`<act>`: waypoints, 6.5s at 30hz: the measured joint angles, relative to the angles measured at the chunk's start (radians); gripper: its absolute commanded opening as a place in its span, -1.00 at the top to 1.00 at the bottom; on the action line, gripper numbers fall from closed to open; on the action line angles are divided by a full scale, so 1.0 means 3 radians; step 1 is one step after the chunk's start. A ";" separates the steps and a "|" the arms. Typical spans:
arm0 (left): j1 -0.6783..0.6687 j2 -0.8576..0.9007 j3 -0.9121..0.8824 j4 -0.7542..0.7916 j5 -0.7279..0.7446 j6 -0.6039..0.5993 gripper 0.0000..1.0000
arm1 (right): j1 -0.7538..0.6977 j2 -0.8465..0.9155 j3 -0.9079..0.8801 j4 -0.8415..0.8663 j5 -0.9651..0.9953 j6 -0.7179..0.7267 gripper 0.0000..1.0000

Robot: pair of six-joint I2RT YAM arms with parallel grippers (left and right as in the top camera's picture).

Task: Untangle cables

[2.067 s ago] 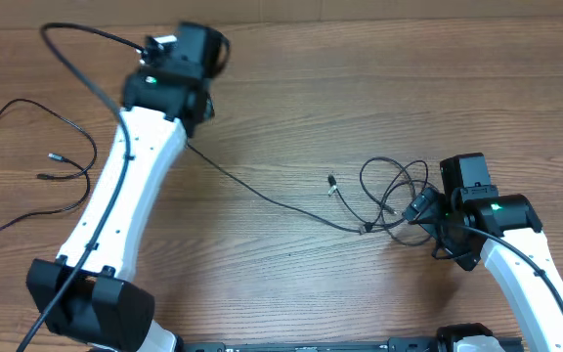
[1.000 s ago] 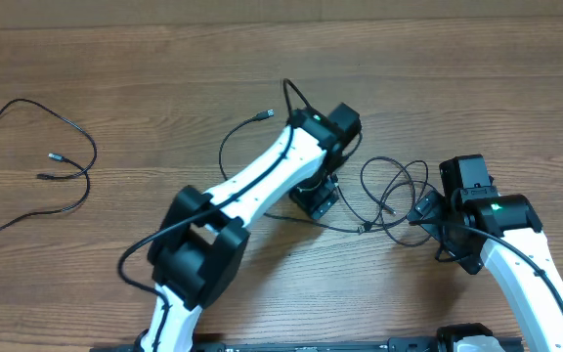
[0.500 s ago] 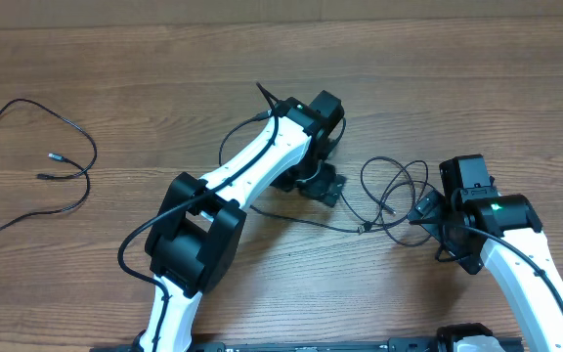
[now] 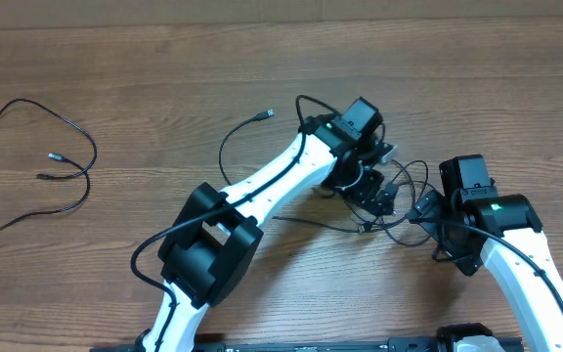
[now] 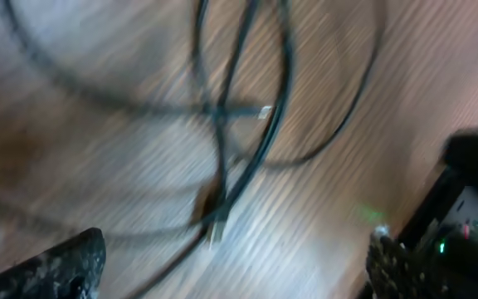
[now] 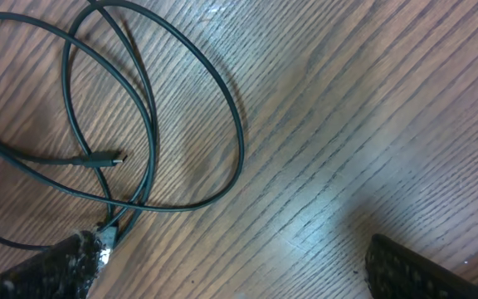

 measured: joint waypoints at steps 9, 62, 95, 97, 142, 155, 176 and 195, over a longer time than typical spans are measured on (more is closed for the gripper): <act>-0.0010 0.0000 0.0000 0.0703 0.0009 -0.0043 -0.92 | 0.0001 0.0000 0.0000 -0.0027 -0.0006 0.0013 -1.00; 0.0841 -0.0651 0.0577 0.0389 -0.0514 -0.0065 0.92 | 0.0001 0.0000 0.0000 -0.0023 -0.0006 -0.0053 -1.00; 0.2255 -0.2296 0.0738 -0.0043 -0.0987 -0.0228 0.91 | 0.0001 0.0000 0.0000 -0.0022 -0.0003 -0.0064 -1.00; 0.2255 -0.2296 0.0739 -0.0165 -0.1306 -0.0216 0.92 | 0.0000 0.0000 0.0000 -0.0022 0.0000 -0.0064 -1.00; 0.4046 -0.1680 0.0735 -0.0698 -0.3164 -0.1441 -0.99 | 0.0000 0.0000 0.0000 -0.0020 0.0005 -0.0066 -1.00; 0.4049 -0.1643 0.0735 -0.0727 -0.2604 -0.1452 -0.99 | 0.0000 0.0000 0.0000 -0.0023 0.0005 -0.0064 -1.00; 0.2438 -0.0907 0.0735 -0.0708 -0.1142 -0.0151 -0.98 | 0.0000 0.0000 0.0000 -0.0022 0.0004 -0.0065 -1.00; 0.1947 0.0343 0.0732 -0.0717 -0.1205 0.0076 -0.89 | 0.0001 0.0000 0.0000 0.0003 0.0004 -0.0065 -1.00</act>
